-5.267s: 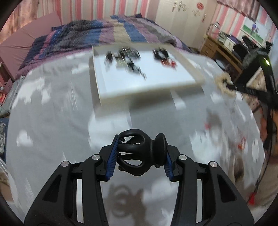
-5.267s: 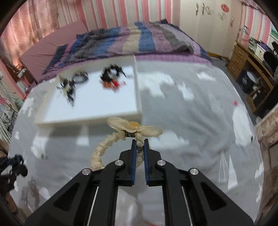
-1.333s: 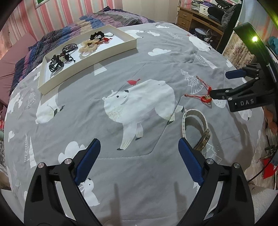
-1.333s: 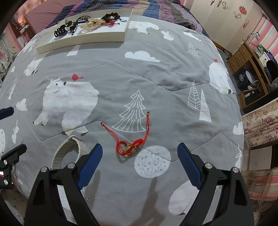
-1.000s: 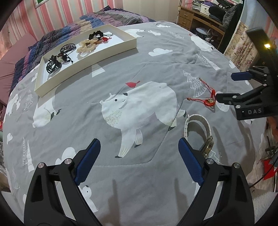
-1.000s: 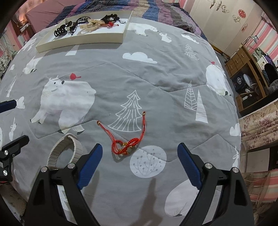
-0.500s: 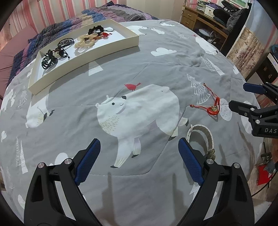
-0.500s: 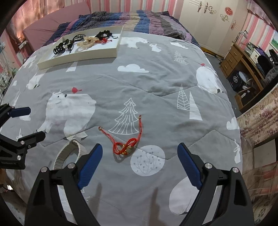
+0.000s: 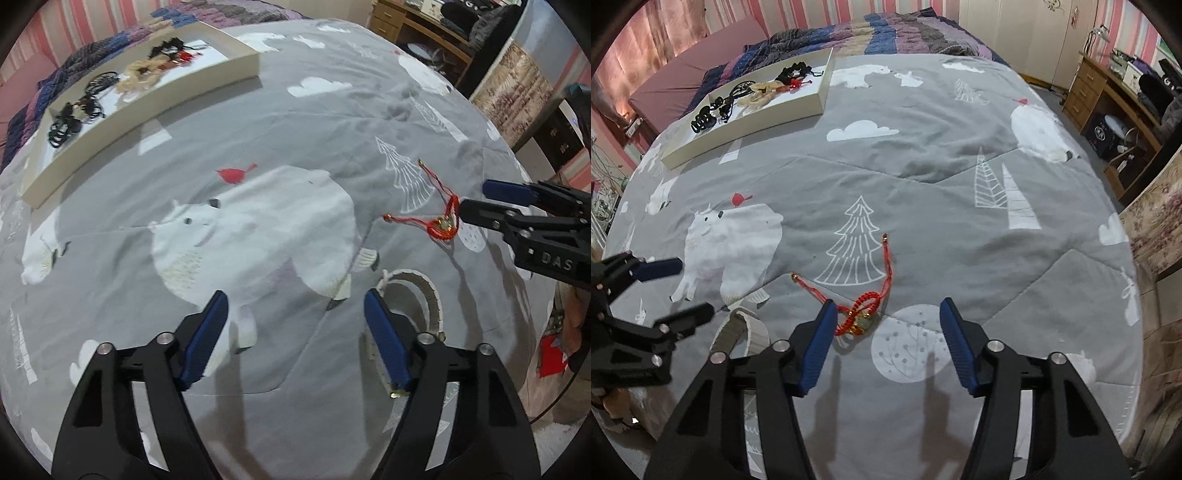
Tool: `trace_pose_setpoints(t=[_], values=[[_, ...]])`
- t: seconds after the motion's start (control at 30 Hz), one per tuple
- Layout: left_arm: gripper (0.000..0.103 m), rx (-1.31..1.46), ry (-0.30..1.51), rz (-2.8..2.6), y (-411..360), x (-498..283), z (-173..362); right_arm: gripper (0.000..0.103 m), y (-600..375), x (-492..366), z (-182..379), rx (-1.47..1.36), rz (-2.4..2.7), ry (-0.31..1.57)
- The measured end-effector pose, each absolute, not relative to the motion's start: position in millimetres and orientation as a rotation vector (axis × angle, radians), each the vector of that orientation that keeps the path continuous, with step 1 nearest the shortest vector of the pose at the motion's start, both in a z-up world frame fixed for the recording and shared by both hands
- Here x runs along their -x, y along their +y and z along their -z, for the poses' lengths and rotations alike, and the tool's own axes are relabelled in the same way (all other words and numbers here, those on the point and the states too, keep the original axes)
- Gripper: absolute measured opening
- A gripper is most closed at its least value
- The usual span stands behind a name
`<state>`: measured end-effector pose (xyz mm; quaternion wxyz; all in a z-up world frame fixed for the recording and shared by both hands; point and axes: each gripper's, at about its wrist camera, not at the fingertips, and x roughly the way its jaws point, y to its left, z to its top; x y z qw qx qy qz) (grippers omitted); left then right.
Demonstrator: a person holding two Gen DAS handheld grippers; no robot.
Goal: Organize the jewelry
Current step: 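Grasp the white watch band with the left tool while the right tool grasps the red cord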
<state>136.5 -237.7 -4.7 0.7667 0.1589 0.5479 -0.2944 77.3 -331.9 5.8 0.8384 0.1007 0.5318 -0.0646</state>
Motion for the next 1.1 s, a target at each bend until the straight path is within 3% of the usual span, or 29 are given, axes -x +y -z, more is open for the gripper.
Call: trace_pose_setpoints(t=[0.2,0.43,0.6,0.8,1.1], values=[[0.047,-0.381,1.219,0.668,-246.1,-132.9,14.0,0.039,-327.0,-82.6,9.0,-0.219,0.112,1.166],[0.035,-0.414,1.198,0.675,-251.0,-126.8,14.4,0.024,-323.4,-84.5,15.2,-0.217,0.099,1.173],[0.002,-0.421,1.195,0.657,-251.5,-130.2,14.7,0.013,-318.5,-85.6,15.1,-0.202,0.087,1.167],[0.000,-0.392,1.205,0.665,-247.1,-133.8,14.0,0.004,-319.8,-83.1,11.5,-0.185,0.097,1.152],[0.000,-0.314,1.211,0.730,-239.8,-131.1,3.1,0.004,-321.8,-81.5,9.7,-0.189,0.102,1.148]])
